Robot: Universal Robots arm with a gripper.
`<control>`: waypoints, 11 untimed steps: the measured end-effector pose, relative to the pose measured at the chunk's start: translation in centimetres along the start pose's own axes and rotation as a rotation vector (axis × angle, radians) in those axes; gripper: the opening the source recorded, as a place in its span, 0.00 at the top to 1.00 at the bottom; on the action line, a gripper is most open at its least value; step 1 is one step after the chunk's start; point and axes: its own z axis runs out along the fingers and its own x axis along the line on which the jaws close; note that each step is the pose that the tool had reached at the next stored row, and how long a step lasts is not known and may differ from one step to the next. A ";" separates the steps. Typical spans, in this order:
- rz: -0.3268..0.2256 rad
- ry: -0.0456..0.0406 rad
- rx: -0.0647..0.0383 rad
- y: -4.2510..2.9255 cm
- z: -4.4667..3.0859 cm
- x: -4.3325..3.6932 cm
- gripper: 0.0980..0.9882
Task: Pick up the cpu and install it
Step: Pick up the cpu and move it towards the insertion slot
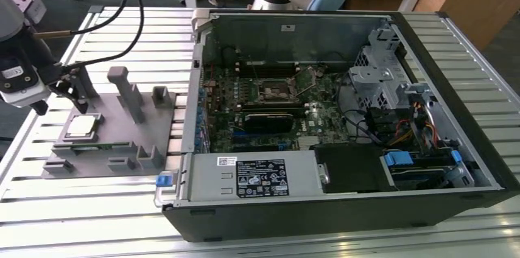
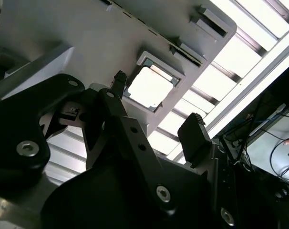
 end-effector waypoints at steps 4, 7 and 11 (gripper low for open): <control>-0.016 0.0008 0.000 -0.03 0.72 -0.01 0.30; -0.020 0.0009 0.000 -0.05 1.28 0.09 0.30; -0.020 0.0009 -0.001 0.09 1.87 0.31 0.30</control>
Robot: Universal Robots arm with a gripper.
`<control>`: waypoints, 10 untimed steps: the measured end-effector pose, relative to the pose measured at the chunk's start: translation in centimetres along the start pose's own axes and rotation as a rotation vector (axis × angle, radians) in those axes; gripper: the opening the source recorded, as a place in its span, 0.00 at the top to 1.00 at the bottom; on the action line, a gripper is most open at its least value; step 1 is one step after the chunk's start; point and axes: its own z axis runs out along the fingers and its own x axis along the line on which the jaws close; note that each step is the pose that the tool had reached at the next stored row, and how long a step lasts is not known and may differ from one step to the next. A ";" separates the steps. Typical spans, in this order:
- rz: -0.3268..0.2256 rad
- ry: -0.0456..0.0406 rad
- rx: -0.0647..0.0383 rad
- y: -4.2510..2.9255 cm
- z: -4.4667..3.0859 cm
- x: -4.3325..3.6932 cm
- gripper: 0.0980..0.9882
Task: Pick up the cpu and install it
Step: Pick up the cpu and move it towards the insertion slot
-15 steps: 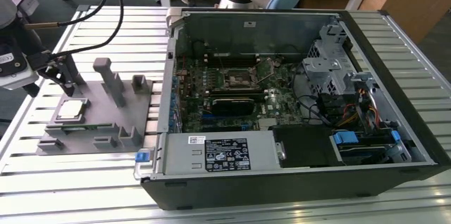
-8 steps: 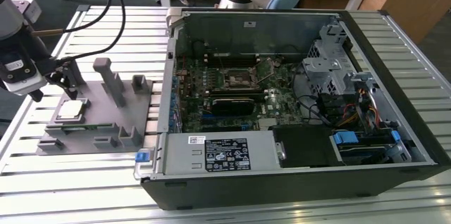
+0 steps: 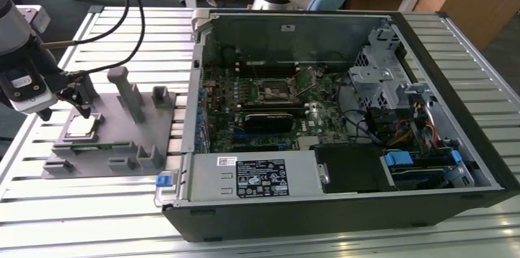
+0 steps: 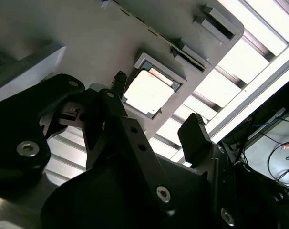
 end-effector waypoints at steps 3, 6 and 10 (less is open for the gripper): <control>0.000 -0.0001 -0.001 0.04 0.44 0.13 0.30; 0.000 -0.0003 -0.001 0.05 0.95 0.18 0.30; 0.001 -0.0001 -0.001 0.16 1.24 0.18 0.30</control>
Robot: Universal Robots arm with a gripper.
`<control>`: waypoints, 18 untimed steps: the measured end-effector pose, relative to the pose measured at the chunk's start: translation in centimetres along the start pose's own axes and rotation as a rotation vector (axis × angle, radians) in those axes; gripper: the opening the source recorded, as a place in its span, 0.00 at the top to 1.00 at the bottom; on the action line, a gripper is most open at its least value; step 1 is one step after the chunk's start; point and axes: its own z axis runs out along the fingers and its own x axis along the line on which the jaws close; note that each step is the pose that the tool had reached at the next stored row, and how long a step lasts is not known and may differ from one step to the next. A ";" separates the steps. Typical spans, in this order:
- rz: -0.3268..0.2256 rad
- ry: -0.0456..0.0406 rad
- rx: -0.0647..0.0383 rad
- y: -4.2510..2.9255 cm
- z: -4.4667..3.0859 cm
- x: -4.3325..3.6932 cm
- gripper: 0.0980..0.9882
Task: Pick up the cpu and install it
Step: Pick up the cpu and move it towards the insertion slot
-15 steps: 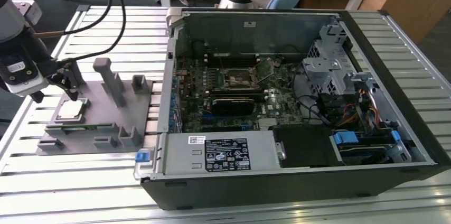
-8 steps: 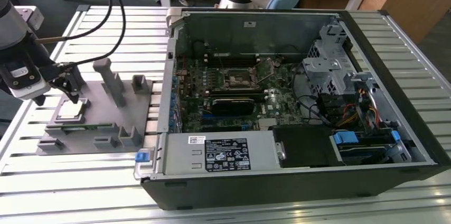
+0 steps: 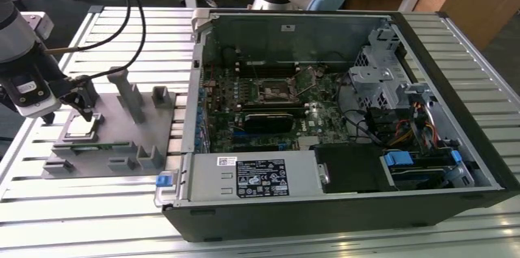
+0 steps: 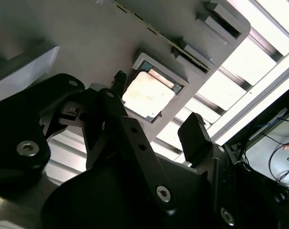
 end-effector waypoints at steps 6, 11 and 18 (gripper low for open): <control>0.003 -0.0002 0.000 0.14 0.57 -0.02 0.30; 0.011 -0.0004 0.000 0.55 1.25 -0.04 0.30; 0.014 -0.0009 0.000 0.77 2.35 0.00 0.30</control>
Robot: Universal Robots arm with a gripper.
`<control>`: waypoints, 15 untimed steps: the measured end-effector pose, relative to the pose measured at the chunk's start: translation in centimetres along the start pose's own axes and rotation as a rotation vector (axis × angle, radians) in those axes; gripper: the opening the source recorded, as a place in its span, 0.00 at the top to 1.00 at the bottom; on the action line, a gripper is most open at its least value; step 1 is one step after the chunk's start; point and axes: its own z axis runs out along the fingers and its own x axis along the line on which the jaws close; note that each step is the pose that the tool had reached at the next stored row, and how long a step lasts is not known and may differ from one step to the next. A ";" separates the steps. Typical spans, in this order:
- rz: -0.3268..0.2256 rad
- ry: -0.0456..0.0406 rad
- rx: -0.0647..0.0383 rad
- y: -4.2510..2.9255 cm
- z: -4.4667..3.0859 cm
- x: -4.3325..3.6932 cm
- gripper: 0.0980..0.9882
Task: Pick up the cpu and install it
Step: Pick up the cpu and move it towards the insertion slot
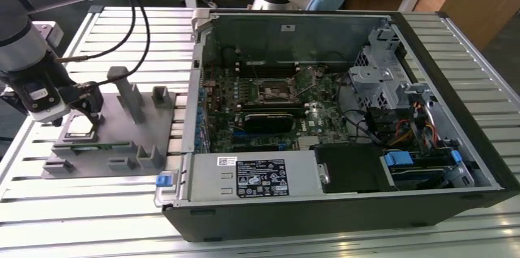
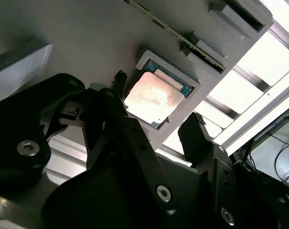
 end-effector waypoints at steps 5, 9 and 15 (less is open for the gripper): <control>0.001 0.0001 0.000 0.06 0.88 -0.01 0.30; 0.001 0.0001 0.000 0.25 1.12 0.12 0.30; 0.004 0.0000 0.000 0.54 1.59 0.17 0.30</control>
